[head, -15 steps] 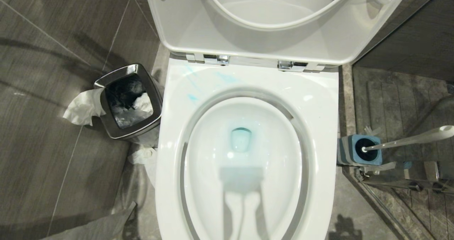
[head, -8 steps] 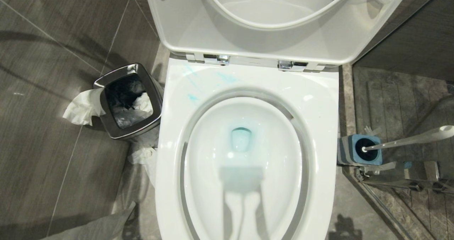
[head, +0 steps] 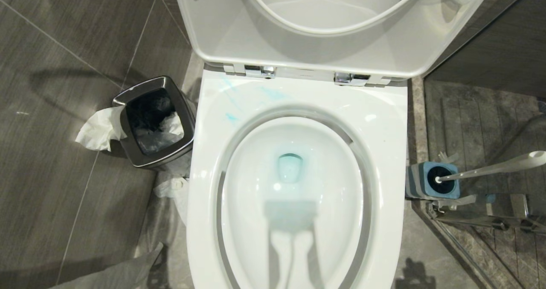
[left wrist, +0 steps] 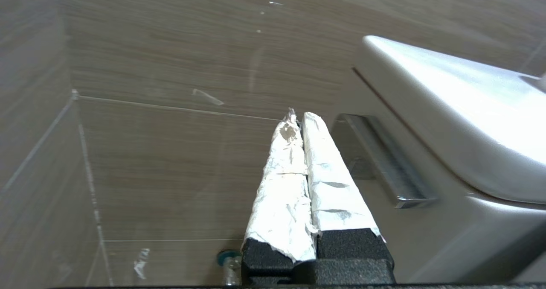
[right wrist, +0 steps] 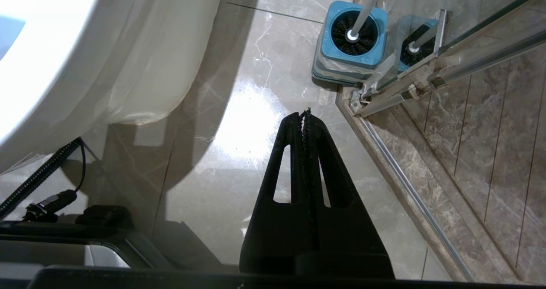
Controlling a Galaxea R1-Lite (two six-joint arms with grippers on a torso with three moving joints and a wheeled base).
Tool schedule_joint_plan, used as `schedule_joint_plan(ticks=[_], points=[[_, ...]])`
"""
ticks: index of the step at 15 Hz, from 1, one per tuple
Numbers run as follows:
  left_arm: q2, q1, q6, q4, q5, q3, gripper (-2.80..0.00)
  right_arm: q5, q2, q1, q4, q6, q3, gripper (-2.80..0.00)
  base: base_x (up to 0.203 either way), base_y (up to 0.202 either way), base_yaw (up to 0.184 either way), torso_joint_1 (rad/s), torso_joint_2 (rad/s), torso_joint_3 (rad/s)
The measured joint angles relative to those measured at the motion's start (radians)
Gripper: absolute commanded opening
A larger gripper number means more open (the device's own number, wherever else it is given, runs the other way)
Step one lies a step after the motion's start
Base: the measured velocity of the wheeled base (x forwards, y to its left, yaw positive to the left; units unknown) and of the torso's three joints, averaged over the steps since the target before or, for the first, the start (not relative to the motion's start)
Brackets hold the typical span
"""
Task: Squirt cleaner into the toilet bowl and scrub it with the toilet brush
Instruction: Flush the toilet
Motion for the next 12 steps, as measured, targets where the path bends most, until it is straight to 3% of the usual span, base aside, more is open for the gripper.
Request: schedule_joint_plan(ticks=[12], points=[[-0.003,-0.143,0.089,-0.003,0.044,0.055,-2.80,0.000,0.000,0.000,0.000,0.000,0.000,-2.80,0.000,0.000,0.000,0.000,0.00,0.000]])
